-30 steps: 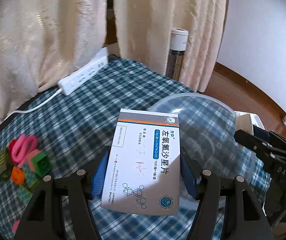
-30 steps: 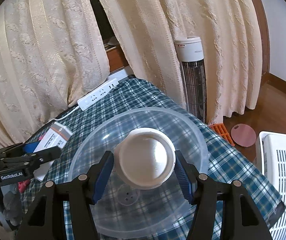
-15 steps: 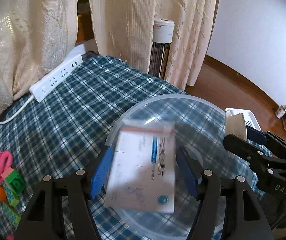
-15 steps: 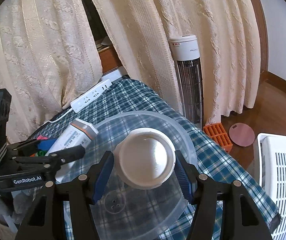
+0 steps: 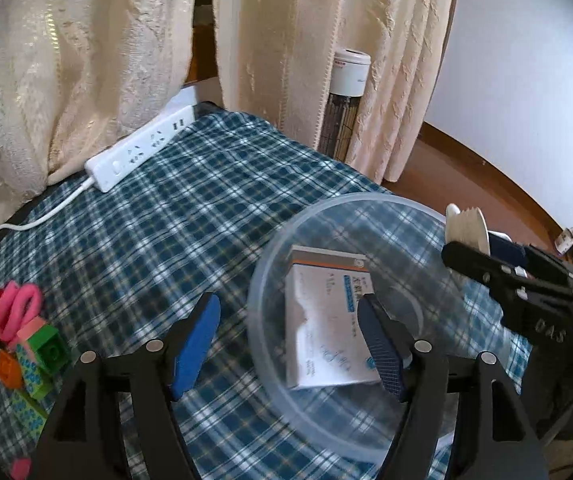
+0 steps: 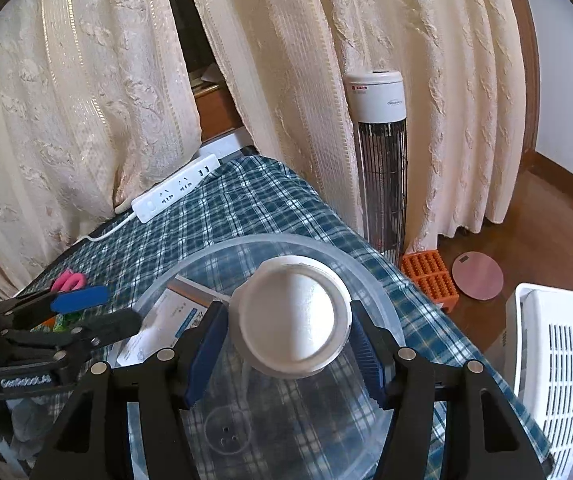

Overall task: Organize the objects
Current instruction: 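Lower the box into the bowl and open the left gripper while the right gripper releases the cap into it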

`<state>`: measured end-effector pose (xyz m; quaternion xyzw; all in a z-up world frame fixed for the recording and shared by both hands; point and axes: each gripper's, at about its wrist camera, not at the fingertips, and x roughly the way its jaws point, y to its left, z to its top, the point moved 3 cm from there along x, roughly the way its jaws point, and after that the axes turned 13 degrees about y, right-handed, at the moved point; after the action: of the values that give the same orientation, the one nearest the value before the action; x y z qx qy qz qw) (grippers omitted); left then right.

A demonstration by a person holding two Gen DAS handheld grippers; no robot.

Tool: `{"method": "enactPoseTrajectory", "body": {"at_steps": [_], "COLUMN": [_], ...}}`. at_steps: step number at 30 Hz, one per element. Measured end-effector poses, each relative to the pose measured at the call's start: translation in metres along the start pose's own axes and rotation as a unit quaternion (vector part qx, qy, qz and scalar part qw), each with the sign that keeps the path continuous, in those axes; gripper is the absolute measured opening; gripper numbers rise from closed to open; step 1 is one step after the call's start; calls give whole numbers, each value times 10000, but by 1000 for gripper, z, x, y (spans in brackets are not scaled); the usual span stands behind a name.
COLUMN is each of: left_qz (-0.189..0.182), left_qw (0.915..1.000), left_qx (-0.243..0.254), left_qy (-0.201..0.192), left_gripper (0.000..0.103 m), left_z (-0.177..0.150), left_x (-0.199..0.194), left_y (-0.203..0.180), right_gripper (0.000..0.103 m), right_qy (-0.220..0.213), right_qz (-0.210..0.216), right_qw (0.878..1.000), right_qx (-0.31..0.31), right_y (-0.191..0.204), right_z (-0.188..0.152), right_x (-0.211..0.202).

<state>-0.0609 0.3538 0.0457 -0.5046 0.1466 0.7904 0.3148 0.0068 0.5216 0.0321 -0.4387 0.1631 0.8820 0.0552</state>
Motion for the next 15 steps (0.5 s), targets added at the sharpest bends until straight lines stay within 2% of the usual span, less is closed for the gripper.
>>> {"method": "enactPoseTrajectory", "body": {"at_steps": [6,11,15], "left_qz": [25,68,66], "left_qw": [10000,9998,9997], "left_qx": [-91,-146,-214], "left_qy": [-26,-81,-91], "left_gripper": [73,73,73], "left_z": [-9,-17,-23], "left_x": [-9,-16,-20], "left_y": [9,16,22], "right_gripper": [64,64,73], "right_qy": [40,119,65], "right_qz": [-142,-80,-60], "right_qw": [9998,9999,9999], "right_qx": [-102,-4,145], "right_y": [8,9,8], "right_z": [10,16,17], "right_x": [4,9,8]}}
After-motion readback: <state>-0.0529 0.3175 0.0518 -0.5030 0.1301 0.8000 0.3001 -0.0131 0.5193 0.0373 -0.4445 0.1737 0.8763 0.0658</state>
